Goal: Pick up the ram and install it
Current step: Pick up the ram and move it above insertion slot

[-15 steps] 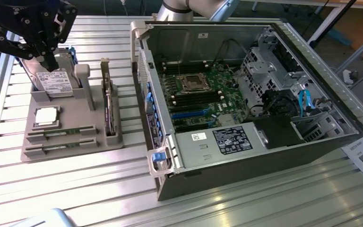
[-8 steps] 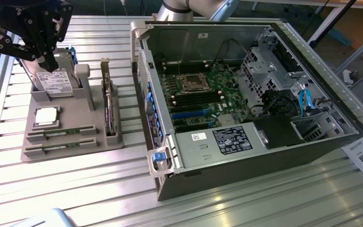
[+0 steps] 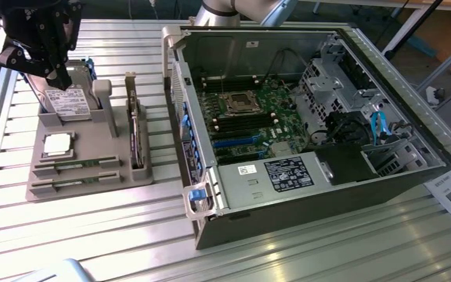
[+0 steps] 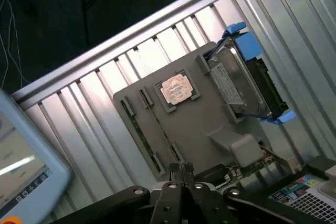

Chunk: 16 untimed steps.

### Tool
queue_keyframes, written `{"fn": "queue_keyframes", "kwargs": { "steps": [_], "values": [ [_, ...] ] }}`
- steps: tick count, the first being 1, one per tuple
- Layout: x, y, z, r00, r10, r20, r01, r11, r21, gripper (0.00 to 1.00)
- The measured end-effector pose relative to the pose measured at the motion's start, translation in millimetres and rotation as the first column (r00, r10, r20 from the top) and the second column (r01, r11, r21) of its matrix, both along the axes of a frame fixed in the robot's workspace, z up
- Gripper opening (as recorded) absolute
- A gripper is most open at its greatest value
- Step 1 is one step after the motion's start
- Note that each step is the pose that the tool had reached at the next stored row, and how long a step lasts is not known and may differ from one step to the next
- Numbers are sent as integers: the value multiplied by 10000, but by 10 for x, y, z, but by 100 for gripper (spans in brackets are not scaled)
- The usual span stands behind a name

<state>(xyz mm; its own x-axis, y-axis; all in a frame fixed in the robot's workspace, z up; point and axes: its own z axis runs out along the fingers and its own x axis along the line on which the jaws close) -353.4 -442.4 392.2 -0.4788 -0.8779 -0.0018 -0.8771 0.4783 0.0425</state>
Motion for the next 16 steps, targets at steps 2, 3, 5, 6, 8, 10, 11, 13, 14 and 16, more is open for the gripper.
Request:
{"fn": "queue_keyframes", "kwargs": {
  "steps": [2,3,5,6,8,10,11,13,14,16],
  "values": [
    [0,0,0,9980,626,0,-626,9980,0,10],
    [0,0,-1,9953,969,0,-969,9953,0,10],
    [0,0,-1,9901,1406,1,-1406,9901,1,10],
    [0,0,-1,9869,1611,1,-1611,9869,1,10],
    [0,0,-1,9805,1965,0,-1965,9805,0,10],
    [0,0,-1,9715,2369,1,-2369,9715,0,10],
    [0,0,-2,9667,2559,1,-2559,9667,0,10],
    [0,0,-2,9541,2993,0,-2993,9541,0,10],
    [0,0,-2,9488,3160,1,-3160,9488,0,10],
    [0,0,-2,9264,3764,0,-3764,9264,0,10]
  ]
}}
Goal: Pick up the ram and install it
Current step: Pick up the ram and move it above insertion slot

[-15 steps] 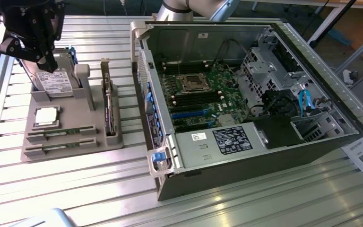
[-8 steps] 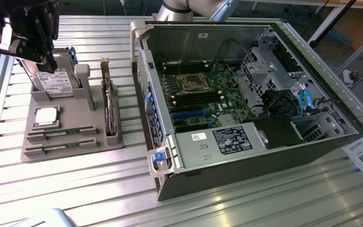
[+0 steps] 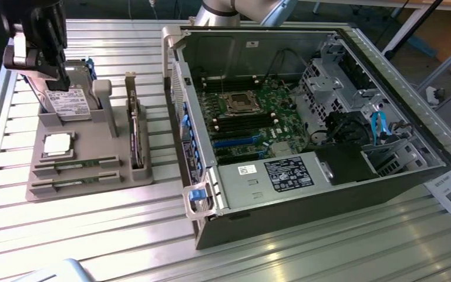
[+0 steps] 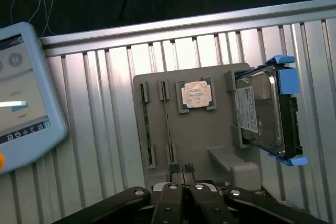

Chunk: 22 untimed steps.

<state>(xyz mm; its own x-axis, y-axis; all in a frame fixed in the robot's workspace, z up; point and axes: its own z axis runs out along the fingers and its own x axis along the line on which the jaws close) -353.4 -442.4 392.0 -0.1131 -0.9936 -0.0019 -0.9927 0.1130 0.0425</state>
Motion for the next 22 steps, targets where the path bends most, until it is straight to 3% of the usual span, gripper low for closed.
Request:
{"fn": "queue_keyframes", "kwargs": {
  "steps": [2,5,17,22],
  "values": [
    [0,0,0,9992,405,0,-405,9992,0,10],
    [0,0,-1,9926,1215,0,-1215,9926,0,10],
    [0,0,-2,9922,1244,0,-1244,9922,0,10],
    [0,-9,-49,9922,1244,1,-1244,9922,0,10]
  ]
}}
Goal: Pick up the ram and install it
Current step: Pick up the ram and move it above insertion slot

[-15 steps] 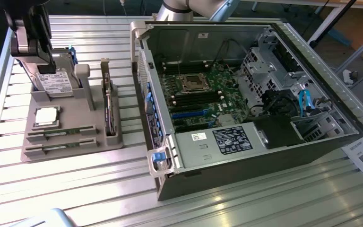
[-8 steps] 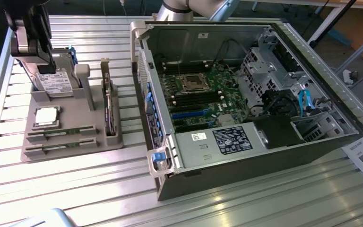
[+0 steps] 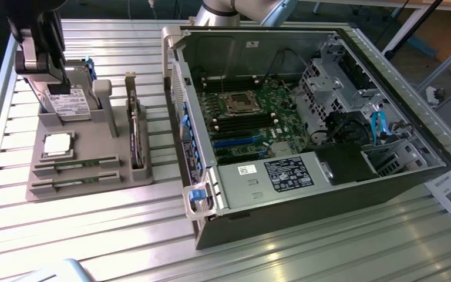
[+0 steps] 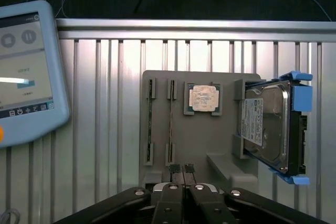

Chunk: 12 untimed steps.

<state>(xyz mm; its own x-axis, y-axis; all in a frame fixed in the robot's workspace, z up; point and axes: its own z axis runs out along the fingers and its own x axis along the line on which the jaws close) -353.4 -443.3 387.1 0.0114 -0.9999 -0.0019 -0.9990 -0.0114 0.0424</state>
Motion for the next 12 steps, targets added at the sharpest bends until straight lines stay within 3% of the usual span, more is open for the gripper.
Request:
{"fn": "queue_keyframes", "kwargs": {
  "steps": [12],
  "values": [
    [0,-83,-217,10000,1,-1,-1,10000,-1,10]
  ]
}}
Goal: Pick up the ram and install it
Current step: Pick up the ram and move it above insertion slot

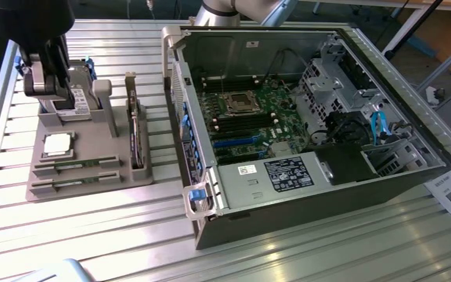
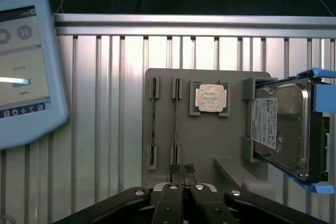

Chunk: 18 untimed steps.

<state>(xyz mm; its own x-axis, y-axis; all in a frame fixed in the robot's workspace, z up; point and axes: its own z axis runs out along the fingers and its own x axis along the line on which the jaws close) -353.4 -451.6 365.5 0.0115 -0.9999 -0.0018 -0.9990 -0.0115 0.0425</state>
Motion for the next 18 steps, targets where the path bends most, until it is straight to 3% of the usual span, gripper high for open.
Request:
{"fn": "queue_keyframes", "kwargs": {
  "steps": [8,10,11,18],
  "values": [
    [0,-2,-7,10000,0,0,0,10000,0,10],
    [0,-3,-8,10000,0,1,0,10000,1,11],
    [0,-3,-7,10000,0,0,0,10000,0,17],
    [0,-4,-8,10000,0,0,0,10000,0,17]
  ]
}}
